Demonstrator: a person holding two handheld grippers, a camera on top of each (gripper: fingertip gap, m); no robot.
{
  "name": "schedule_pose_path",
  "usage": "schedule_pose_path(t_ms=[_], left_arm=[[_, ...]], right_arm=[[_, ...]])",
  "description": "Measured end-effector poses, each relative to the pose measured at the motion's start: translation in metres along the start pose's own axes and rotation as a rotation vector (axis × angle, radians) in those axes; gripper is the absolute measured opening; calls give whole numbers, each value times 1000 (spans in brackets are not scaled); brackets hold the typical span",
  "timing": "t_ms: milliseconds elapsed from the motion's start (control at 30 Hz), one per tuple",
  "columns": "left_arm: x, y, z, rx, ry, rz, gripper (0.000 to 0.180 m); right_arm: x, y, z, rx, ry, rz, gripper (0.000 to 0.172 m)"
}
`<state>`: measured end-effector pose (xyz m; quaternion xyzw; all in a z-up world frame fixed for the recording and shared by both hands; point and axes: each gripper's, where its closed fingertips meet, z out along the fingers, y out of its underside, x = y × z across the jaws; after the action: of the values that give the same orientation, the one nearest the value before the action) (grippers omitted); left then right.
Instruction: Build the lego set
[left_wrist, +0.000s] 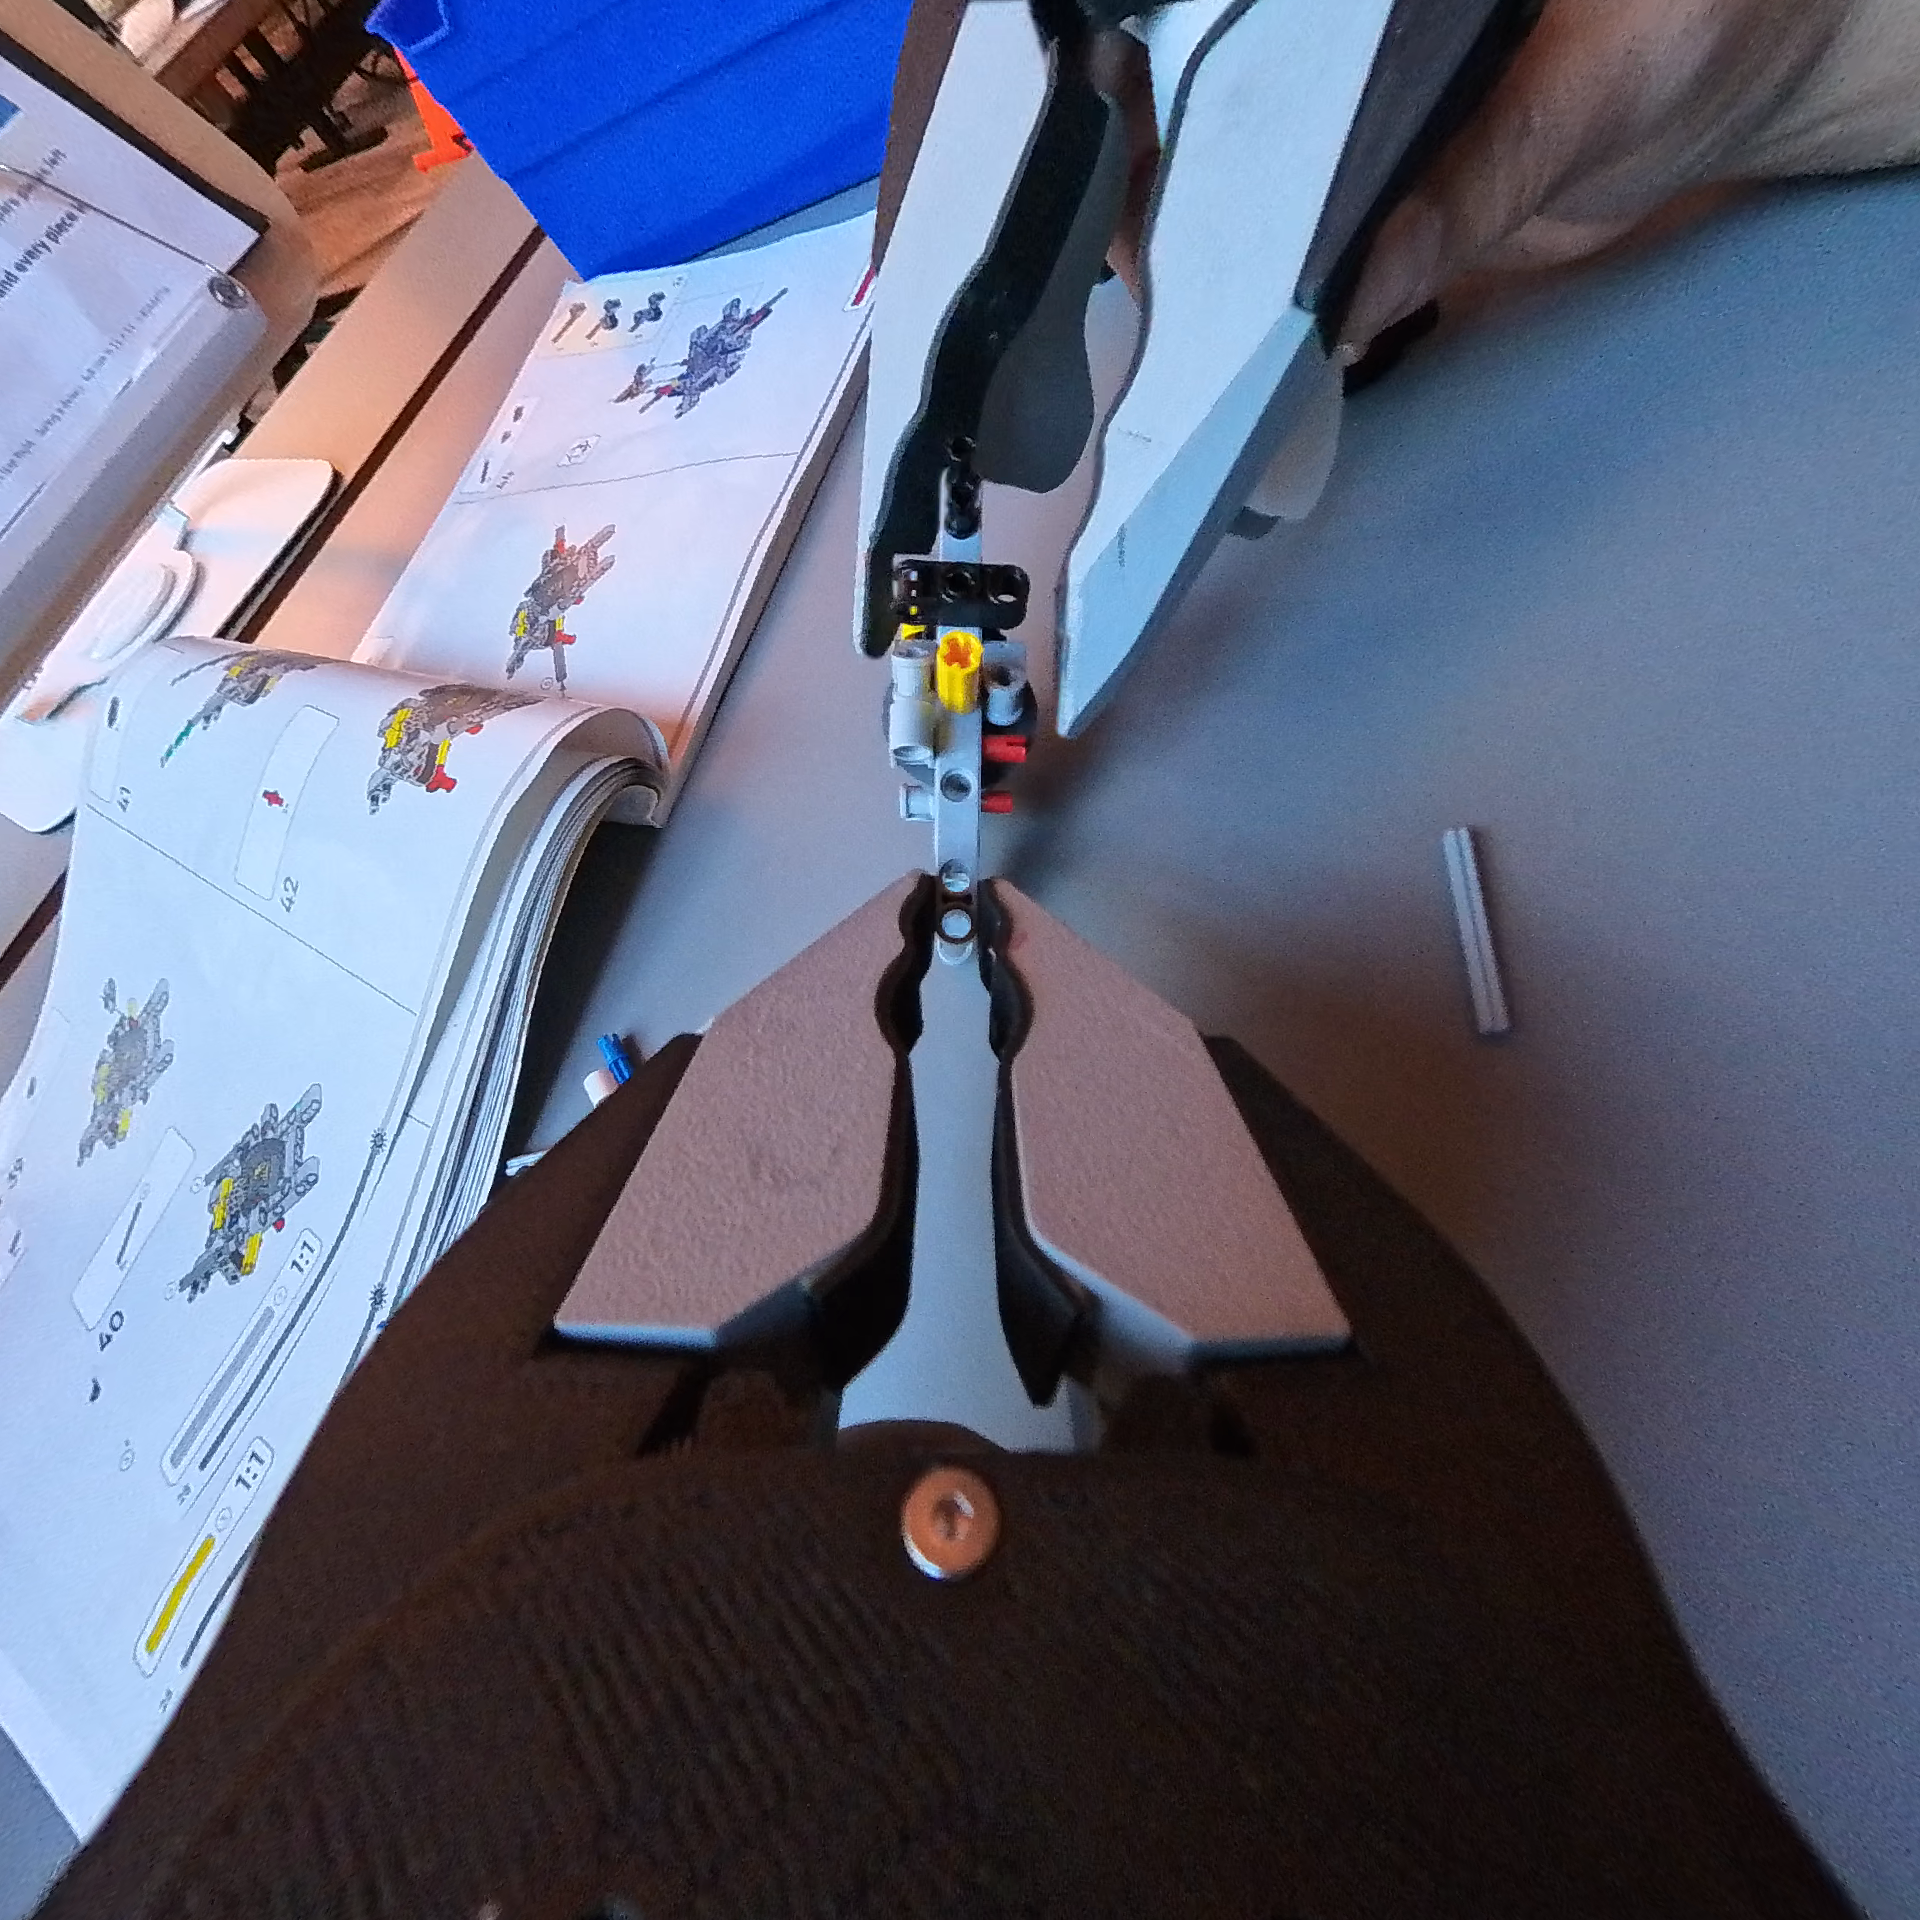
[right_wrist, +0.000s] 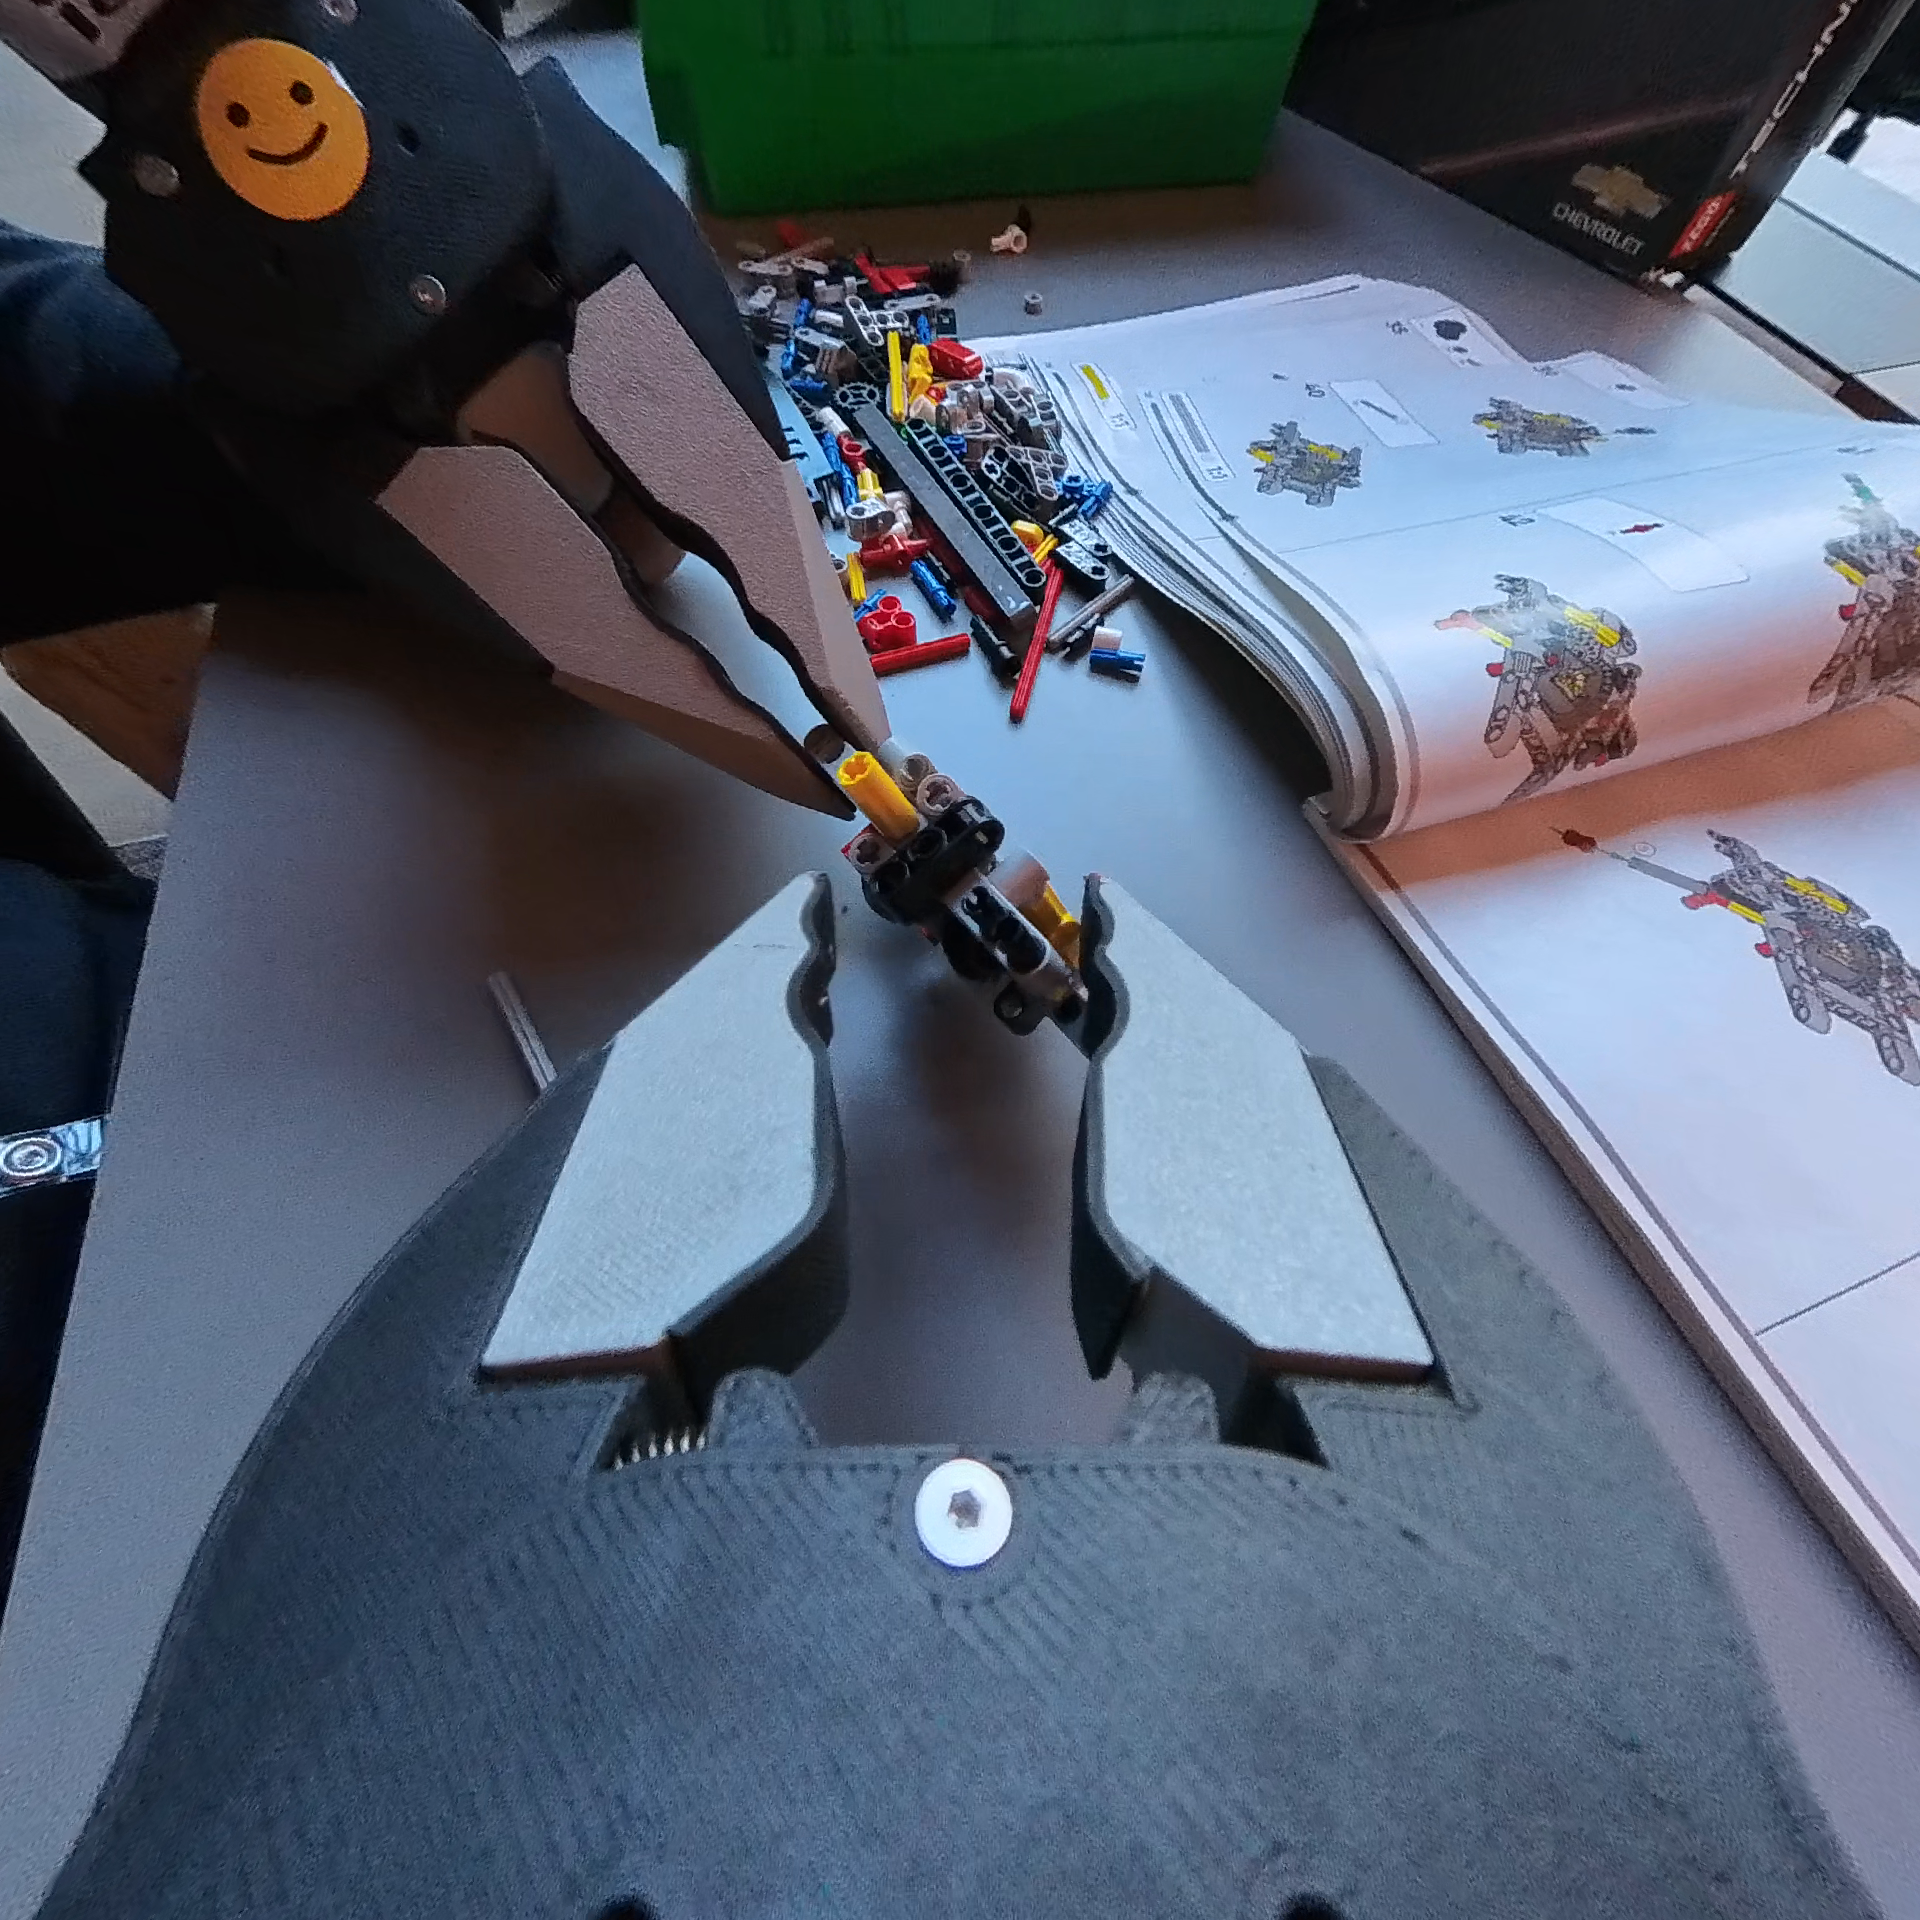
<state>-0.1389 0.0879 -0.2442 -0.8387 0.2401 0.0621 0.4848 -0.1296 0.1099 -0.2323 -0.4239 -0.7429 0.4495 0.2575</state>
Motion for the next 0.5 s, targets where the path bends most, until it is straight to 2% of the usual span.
schedule_pose_path(t_ms=[500], left_arm=[[-2, -2, -2, 20, -6, -15, 5]], right_arm=[[6, -4, -6, 45, -4, 41, 34]])
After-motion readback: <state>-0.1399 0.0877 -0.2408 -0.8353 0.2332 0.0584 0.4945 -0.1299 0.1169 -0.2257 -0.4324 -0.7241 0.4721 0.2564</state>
